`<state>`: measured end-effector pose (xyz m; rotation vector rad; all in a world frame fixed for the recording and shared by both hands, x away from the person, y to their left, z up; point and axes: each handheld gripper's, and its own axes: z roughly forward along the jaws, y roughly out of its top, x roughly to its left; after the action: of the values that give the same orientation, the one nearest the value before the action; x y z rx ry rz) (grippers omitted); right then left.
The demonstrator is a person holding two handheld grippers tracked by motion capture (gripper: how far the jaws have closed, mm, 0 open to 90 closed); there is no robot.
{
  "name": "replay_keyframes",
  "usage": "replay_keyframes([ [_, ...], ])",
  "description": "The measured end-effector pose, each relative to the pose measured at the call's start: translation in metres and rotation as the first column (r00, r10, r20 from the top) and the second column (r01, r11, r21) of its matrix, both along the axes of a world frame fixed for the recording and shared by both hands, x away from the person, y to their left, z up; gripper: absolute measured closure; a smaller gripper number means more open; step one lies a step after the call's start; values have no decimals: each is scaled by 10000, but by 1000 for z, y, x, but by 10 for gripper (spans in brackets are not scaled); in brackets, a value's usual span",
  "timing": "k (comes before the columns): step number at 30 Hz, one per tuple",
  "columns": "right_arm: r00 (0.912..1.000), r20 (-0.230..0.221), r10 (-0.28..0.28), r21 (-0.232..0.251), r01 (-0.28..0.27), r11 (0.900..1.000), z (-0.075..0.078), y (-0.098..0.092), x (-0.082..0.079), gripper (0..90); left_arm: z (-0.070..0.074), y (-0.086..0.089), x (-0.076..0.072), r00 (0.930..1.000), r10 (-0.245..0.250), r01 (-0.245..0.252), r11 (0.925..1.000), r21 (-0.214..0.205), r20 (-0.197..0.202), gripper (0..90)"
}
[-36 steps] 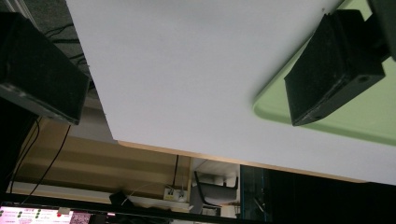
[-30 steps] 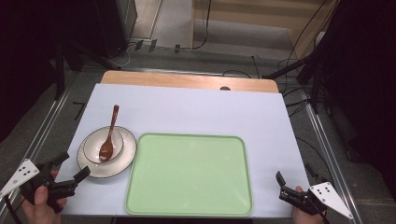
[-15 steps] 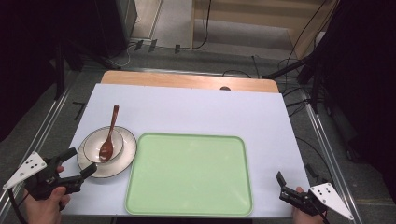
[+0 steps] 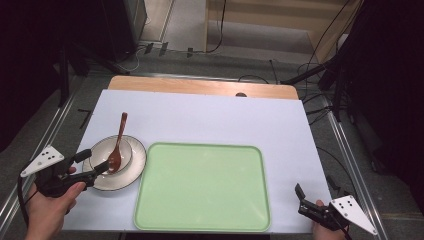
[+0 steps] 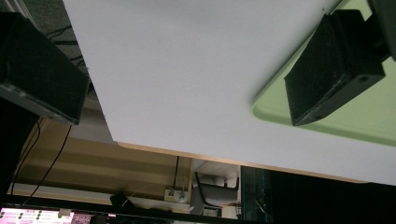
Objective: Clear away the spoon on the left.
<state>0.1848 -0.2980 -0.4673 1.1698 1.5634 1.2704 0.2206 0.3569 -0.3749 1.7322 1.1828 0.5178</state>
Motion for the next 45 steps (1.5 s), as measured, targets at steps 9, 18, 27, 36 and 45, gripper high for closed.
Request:
replay_keyframes([
  [9, 10000, 35, 9, -13, -9, 10000, 0, 0, 0, 1, 13, 2, 20, 9984, -15, 14, 10000, -17, -557, 523],
  [18, 10000, 2, 8, 1, -8, 10000, 0, 0, 0, 1, 14, 0, 44, 9922, -284, 324, 9990, 309, -1212, 641],
  [27, 10000, -15, 30, 5, -30, 10000, -1, 0, 1, 1, 11, -3, 67, 9877, -101, 152, 9994, 314, -1559, 670],
  [36, 10000, -13, 26, 19, -26, 10000, -1, 0, 1, 1, 7, -7, 85, 9759, -131, 213, 9992, 352, -2180, 721],
  [45, 10000, -17, 42, 30, -42, 10000, -1, 0, 1, 1, 7, -9, 102, 9682, -96, 242, 9982, 556, -2500, 708],
])
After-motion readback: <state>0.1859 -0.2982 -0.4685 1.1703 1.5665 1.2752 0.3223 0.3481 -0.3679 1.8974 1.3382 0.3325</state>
